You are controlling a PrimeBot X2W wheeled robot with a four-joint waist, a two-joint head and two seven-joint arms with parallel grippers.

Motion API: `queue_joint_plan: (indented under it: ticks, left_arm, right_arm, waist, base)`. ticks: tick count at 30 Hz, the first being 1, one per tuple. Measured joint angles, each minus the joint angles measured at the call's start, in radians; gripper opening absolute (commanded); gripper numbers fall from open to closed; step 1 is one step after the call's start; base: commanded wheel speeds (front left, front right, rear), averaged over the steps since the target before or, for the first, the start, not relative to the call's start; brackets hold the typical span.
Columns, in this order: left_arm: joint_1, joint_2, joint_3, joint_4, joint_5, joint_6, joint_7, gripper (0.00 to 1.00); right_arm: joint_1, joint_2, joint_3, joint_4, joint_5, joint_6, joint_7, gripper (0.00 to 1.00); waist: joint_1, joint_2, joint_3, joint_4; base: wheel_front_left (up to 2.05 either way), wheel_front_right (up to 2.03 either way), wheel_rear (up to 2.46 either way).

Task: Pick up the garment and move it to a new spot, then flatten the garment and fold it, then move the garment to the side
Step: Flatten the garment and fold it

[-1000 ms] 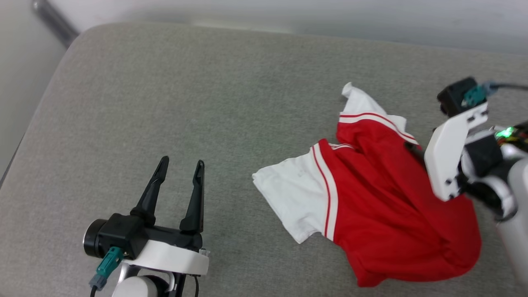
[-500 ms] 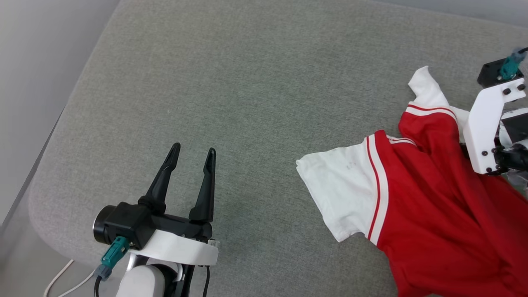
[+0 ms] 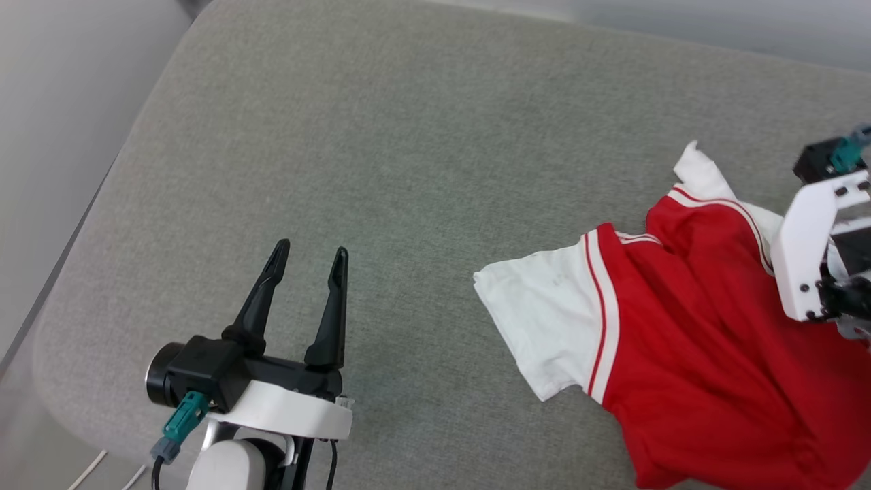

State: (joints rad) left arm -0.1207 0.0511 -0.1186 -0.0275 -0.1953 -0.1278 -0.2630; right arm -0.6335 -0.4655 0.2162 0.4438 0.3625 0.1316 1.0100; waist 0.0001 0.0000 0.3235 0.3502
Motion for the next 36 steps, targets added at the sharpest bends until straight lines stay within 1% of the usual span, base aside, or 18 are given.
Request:
queue_joint_plan:
  ticks: [3,4,5,6,10,13,15,18,19,20,23,27,29,33,36]
  left_arm:
    - [0.016,0.0,0.011,0.003,0.01,0.0,0.0,1.0]
    - [0.016,0.0,0.011,0.003,0.01,0.0,0.0,1.0]
    - [0.022,0.0,0.017,0.005,0.019,0.0,0.0,1.0]
    - [0.022,0.0,0.017,0.005,0.019,0.0,0.0,1.0]
    - [0.044,0.0,0.031,0.005,0.026,0.0,0.0,1.0]
    - [0.058,0.0,0.039,0.003,0.033,0.0,0.0,1.0]
    - [0.063,0.0,0.041,0.002,0.033,0.0,0.0,1.0]
    - [0.072,0.0,0.047,0.002,0.035,0.0,0.0,1.0]
    - [0.074,0.0,0.049,0.003,0.036,0.0,0.0,1.0]
    - [0.074,0.0,0.049,0.004,0.037,0.0,0.0,1.0]
    - [0.074,0.0,0.051,0.009,0.043,-0.001,0.0,1.0]
    - [0.073,0.001,0.055,0.01,0.043,-0.001,0.0,1.0]
    - [0.073,0.001,0.057,0.007,0.037,-0.001,0.0,1.0]
    - [0.072,0.001,0.059,0.006,0.003,-0.001,0.0,1.0]
    - [0.073,0.003,0.058,0.01,-0.011,-0.001,0.0,1.0]
  right_arm:
    - [0.052,-0.002,-0.056,-0.007,0.011,0.0,-0.039,0.0]
    - [0.052,-0.002,-0.056,-0.007,0.011,0.0,-0.039,0.0]
    - [0.1,-0.003,-0.09,-0.02,0.012,0.0,-0.064,0.0]
    - [0.1,-0.003,-0.09,-0.02,0.012,0.0,-0.064,0.0]
    - [0.209,0.006,-0.189,-0.063,0.005,0.0,-0.123,0.0]
    - [0.3,0.046,-0.282,-0.101,-0.015,0.0,-0.156,0.0]
    - [0.356,0.08,-0.348,-0.127,-0.049,-0.001,-0.181,0.0]
    - [0.422,0.136,-0.413,-0.157,-0.106,-0.001,-0.211,0.0]
    - [0.436,0.161,-0.428,-0.165,-0.116,-0.001,-0.222,0.47]
    - [0.443,0.183,-0.438,-0.171,-0.127,-0.001,-0.239,1.0]
    - [0.449,0.222,-0.44,-0.185,-0.143,-0.001,-0.308,1.0]
    - [0.425,0.239,-0.418,-0.231,-0.119,-0.001,-0.451,1.0]
    - [0.414,0.226,-0.376,-0.278,-0.101,-0.001,-0.555,1.0]
    - [0.41,0.231,-0.361,-0.358,-0.046,-0.001,-0.778,1.0]
    - [0.435,0.243,-0.337,-0.421,-0.03,-0.001,-0.946,1.0]
  waist:
    - [0.0,0.0,-0.029,-0.03]
    - [0.0,0.0,-0.029,-0.03]
    - [0.0,0.0,-0.049,-0.053]
    - [0.0,0.0,-0.049,-0.053]
    - [0.0,0.0,-0.09,-0.101]
    - [0.0,0.0,-0.116,-0.138]
    - [-0.0001,0.0,-0.131,-0.162]
    - [0.0,0.0,-0.146,-0.193]
    - [-0.0001,0.0,-0.149,-0.203]
    - [-0.0001,0.0,-0.152,-0.212]
    - [0.0,0.0,-0.158,-0.236]
    - [-0.0001,0.0,-0.167,-0.262]
    - [-0.0001,0.0,-0.173,-0.274]
    - [-0.0001,0.0,-0.179,-0.295]
    - [0.0,0.0,-0.182,-0.308]
  base:
    - [0.0,0.0,0.0]
    - [0.0,0.0,0.0]
    - [0.0,0.0,0.0]
    - [0.0,0.0,0.0]
    - [0.0,0.0,0.0]
    - [0.0,0.0,0.0]
    - [0.0,0.0,0.0]
    - [0.0,0.0,0.0]
    - [0.0,0.0,0.0]
    - [0.0,0.0,0.0]
    - [0.0,0.0,0.0]
    - [0.0,0.0,0.0]
    - [0.0,0.0,0.0]
    - [0.0,0.0,0.0]
    - [0.0,0.0,0.0]
